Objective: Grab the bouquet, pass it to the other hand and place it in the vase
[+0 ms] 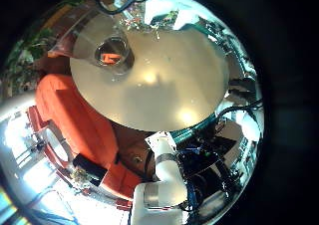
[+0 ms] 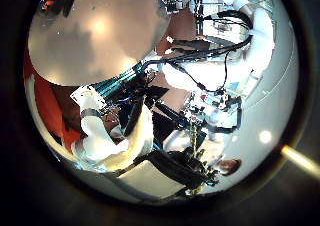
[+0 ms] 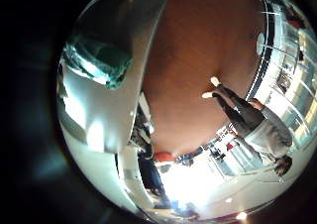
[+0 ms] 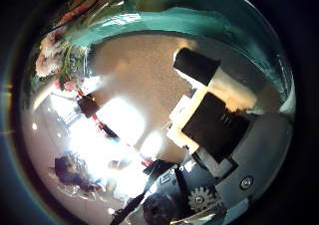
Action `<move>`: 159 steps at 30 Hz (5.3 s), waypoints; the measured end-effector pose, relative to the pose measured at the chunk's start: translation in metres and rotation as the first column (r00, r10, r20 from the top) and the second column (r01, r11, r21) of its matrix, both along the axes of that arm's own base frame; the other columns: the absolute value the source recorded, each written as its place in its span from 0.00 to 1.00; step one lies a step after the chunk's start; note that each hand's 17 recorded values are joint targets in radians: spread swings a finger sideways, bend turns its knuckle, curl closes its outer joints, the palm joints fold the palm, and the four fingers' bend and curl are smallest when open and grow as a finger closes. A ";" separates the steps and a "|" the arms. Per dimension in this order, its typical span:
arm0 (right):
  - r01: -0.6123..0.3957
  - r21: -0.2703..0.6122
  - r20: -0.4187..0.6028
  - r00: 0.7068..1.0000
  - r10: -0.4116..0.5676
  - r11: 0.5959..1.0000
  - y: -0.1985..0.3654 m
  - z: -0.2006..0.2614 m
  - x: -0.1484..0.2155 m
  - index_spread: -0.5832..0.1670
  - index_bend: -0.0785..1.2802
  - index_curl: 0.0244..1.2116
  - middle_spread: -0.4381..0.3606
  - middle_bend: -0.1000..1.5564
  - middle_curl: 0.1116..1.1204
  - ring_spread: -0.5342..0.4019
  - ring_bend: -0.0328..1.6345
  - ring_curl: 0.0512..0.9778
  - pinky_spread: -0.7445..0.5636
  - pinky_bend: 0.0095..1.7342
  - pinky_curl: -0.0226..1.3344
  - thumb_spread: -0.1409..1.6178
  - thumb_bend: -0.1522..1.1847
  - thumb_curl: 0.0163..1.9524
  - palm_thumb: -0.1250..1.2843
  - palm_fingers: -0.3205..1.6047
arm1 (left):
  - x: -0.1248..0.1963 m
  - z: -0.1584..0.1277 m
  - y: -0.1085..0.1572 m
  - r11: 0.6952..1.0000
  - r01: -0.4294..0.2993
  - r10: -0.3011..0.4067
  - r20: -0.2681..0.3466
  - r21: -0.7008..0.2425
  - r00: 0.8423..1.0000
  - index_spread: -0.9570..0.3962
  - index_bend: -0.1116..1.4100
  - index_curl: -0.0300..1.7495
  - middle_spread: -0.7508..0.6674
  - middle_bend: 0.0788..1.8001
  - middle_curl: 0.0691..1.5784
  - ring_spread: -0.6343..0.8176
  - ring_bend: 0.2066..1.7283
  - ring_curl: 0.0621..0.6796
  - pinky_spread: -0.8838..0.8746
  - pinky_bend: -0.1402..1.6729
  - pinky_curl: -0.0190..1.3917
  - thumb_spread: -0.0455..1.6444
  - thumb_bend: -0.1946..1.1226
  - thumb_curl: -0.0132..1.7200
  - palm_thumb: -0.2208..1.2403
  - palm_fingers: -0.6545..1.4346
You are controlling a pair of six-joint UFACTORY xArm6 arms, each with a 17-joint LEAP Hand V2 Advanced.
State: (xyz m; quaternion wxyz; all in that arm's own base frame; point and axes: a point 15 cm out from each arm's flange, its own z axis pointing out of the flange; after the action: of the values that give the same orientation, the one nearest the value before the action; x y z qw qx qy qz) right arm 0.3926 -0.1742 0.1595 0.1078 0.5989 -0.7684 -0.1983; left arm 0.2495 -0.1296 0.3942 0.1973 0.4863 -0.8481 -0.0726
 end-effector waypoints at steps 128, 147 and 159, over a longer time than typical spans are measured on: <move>-0.372 0.742 0.618 0.702 -0.355 0.558 0.240 0.261 -0.065 0.24 0.29 0.54 0.30 0.63 0.55 0.28 0.80 0.55 0.17 0.65 0.52 0.66 0.09 0.35 0.62 0.53 | 0.106 0.275 -0.040 0.116 -0.070 0.238 -0.040 -0.991 0.970 0.24 0.60 0.60 0.18 0.63 0.59 0.16 0.87 0.81 0.20 0.75 0.69 0.65 0.24 0.43 0.86 0.80; -0.375 0.727 0.637 0.680 -0.362 0.576 0.235 0.266 -0.067 0.19 0.20 0.55 0.27 0.54 0.57 0.27 0.73 0.51 0.14 0.60 0.43 0.66 0.10 0.29 0.63 0.58 | 0.126 0.309 0.050 0.131 0.080 0.532 0.139 -0.988 0.835 0.20 0.54 0.70 0.16 0.62 0.61 0.16 0.88 0.78 0.16 0.71 0.79 0.67 0.20 0.47 0.87 0.80; -0.382 0.726 0.637 0.686 -0.352 0.571 0.240 0.266 -0.068 0.19 0.19 0.55 0.26 0.52 0.60 0.27 0.71 0.51 0.14 0.58 0.41 0.66 0.10 0.27 0.64 0.59 | 0.147 0.235 0.061 0.098 -0.035 0.532 0.022 -0.995 0.846 0.18 0.51 0.73 0.16 0.60 0.62 0.16 0.87 0.77 0.14 0.68 0.82 0.68 0.18 0.50 0.88 0.82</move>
State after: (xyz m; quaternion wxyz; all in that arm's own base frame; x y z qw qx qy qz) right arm 0.3246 0.0653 0.4251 -0.4943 0.6106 -0.5545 -0.2746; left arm 0.3963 -0.0691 0.6296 0.3033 0.4034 -0.5948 0.6257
